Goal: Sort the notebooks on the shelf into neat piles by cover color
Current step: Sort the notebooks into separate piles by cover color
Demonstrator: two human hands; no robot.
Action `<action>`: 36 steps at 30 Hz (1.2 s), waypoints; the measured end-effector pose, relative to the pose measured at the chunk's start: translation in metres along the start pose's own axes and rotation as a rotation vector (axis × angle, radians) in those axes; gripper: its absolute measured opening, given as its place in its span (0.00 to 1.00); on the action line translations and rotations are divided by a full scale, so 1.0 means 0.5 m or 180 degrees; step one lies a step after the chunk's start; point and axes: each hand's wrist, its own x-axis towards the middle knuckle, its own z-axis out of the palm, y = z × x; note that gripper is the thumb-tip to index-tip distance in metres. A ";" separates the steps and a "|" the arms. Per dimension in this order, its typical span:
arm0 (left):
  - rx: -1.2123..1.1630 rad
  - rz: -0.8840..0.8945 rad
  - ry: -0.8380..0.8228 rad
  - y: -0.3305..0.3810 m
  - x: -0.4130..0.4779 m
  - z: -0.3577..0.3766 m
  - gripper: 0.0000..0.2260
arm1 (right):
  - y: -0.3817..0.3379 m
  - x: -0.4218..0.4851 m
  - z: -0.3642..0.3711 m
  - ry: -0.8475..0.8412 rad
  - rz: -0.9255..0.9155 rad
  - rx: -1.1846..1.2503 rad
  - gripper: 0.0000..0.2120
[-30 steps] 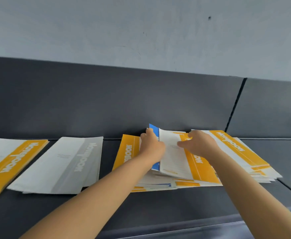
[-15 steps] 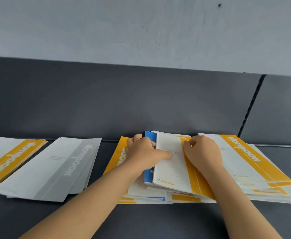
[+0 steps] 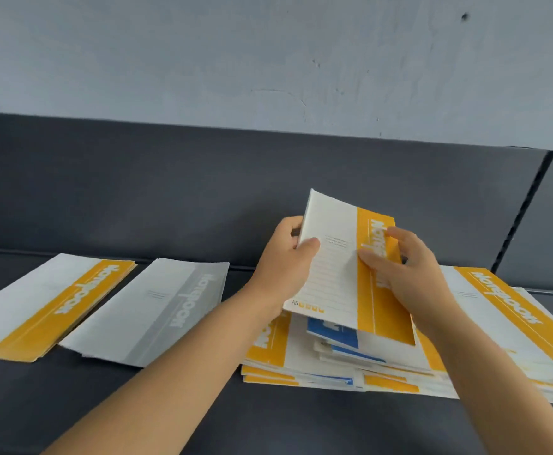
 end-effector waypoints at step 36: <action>0.2775 -0.1379 -0.0704 -0.221 -0.044 -0.810 0.23 | -0.309 -0.256 0.733 -0.1901 -0.0269 -0.1449 0.25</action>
